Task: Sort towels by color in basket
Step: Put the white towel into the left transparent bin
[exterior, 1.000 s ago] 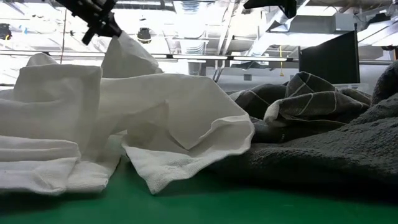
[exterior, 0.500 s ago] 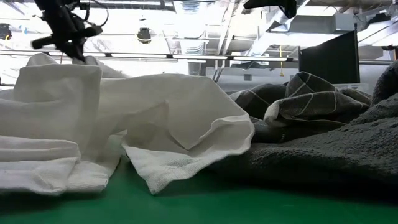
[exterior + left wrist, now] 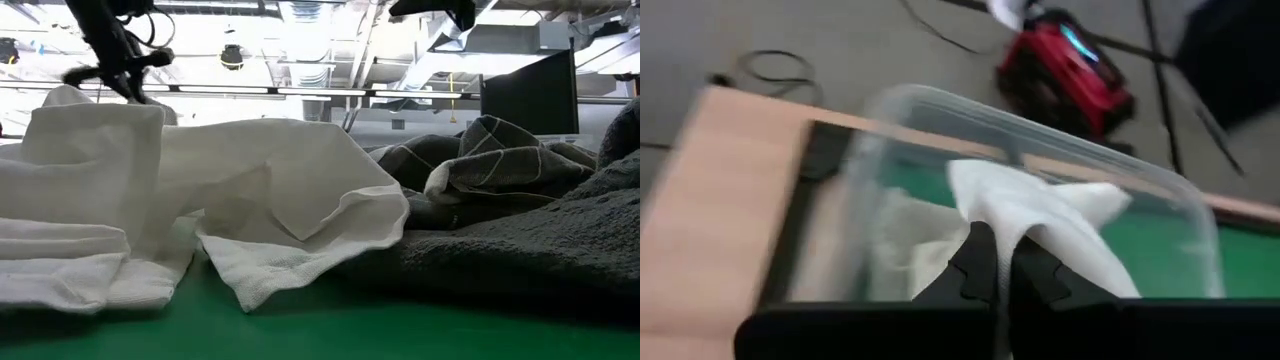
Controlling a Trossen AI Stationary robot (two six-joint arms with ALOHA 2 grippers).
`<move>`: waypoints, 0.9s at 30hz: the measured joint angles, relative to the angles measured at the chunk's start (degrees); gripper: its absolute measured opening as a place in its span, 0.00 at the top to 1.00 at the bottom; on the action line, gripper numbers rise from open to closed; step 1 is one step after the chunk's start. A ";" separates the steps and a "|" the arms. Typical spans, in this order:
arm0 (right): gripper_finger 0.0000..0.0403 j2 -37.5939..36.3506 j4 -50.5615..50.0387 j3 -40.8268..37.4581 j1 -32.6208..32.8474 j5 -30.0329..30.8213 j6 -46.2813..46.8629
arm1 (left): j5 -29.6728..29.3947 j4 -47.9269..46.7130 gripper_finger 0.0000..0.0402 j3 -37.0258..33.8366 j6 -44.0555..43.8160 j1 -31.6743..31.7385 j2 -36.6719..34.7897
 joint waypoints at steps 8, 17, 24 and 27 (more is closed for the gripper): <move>0.68 0.18 0.50 0.00 -0.06 0.00 0.48 | -3.12 1.79 1.00 0.17 2.09 -4.05 4.90; 0.68 0.15 0.94 0.00 -0.04 0.02 0.90 | -0.57 3.73 1.00 0.12 1.59 -10.42 7.51; 0.68 0.13 1.40 0.00 -0.15 0.02 0.92 | -3.97 3.48 1.00 0.11 3.71 -18.69 14.35; 0.68 0.13 1.40 0.00 -0.15 0.02 1.07 | -5.17 3.48 1.00 0.11 3.33 -19.92 18.01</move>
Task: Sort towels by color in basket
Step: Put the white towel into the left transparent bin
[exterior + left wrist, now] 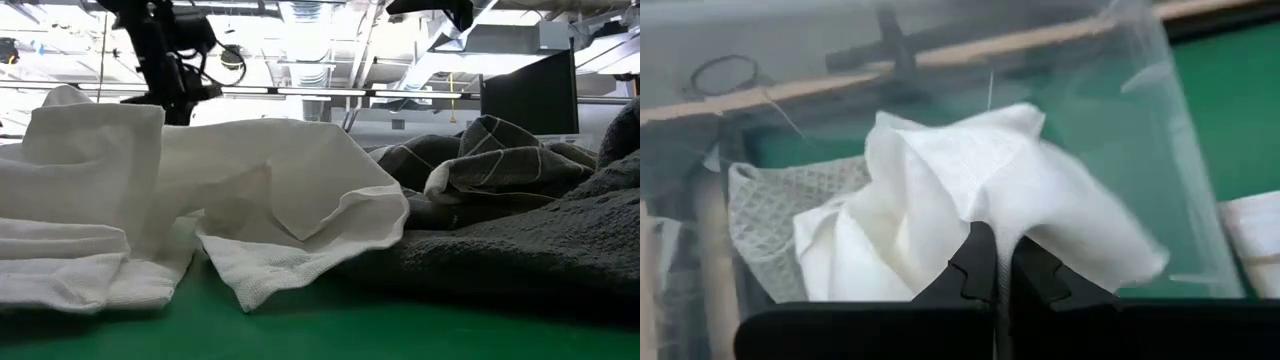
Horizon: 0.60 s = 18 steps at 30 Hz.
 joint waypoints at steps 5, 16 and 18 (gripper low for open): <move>0.68 0.00 0.01 0.00 0.15 0.00 1.31 | -2.02 0.38 1.00 0.00 -1.08 -0.41 5.73; 0.68 0.00 2.38 0.00 1.29 0.02 1.84 | -1.62 4.57 0.99 0.33 0.01 3.30 15.93; 0.68 0.00 2.43 0.00 1.62 0.01 2.23 | -3.42 4.33 0.99 0.05 -0.10 4.86 16.90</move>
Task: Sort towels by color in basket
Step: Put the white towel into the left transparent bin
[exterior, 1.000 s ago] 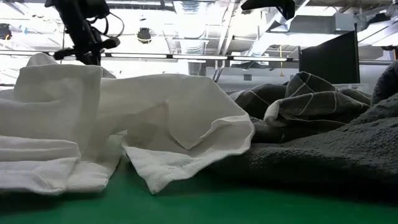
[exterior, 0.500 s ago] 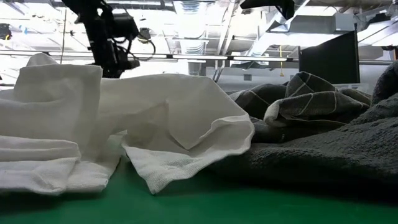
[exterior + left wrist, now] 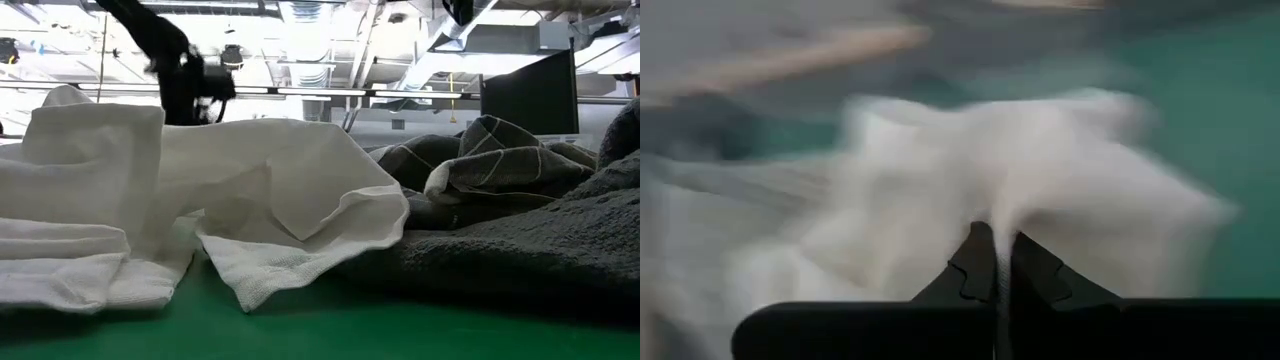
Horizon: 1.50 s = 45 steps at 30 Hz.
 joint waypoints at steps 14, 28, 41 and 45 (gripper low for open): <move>0.68 -0.02 0.04 0.00 1.14 0.36 0.20 | 8.73 -1.29 0.99 -0.16 -0.41 7.12 1.33; 0.68 -0.02 0.02 0.00 1.11 0.38 1.06 | 7.74 -3.00 0.82 -0.03 3.37 4.47 9.21; 0.72 -0.02 0.00 0.00 1.11 0.38 0.76 | 11.92 -6.16 0.51 -0.05 10.79 5.41 0.04; 0.73 -0.02 -0.01 0.00 1.11 0.39 0.52 | 12.95 -7.07 0.49 -0.05 11.80 6.16 -5.50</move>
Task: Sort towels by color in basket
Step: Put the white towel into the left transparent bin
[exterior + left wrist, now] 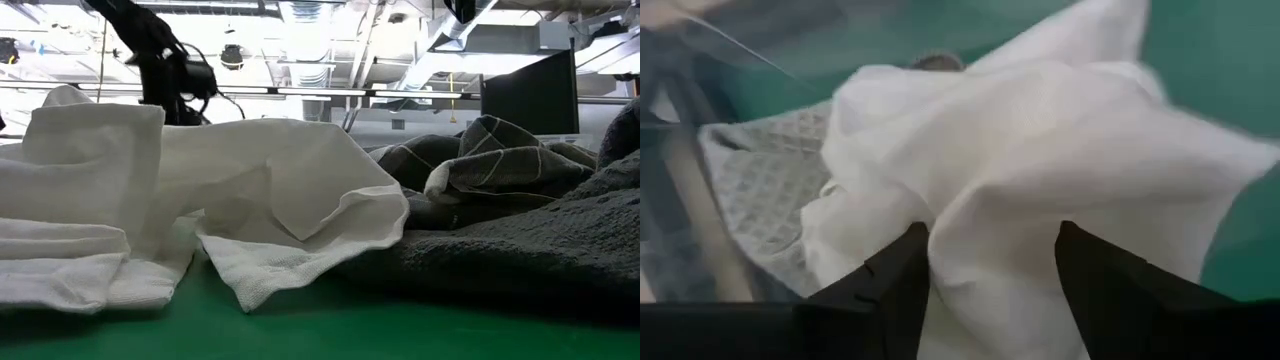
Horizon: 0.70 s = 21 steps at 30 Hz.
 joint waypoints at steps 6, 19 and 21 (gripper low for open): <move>0.73 0.00 -0.01 0.00 0.00 -0.01 -0.37 | -0.01 0.64 0.49 0.00 1.04 0.83 -10.42; 0.73 0.00 -0.01 0.00 -0.61 -0.01 -1.07 | 20.88 6.43 0.49 0.00 14.65 -12.42 -33.54; 0.73 0.00 -0.01 0.00 -1.00 0.01 -1.06 | 23.20 5.79 0.49 0.00 11.48 -17.43 -34.30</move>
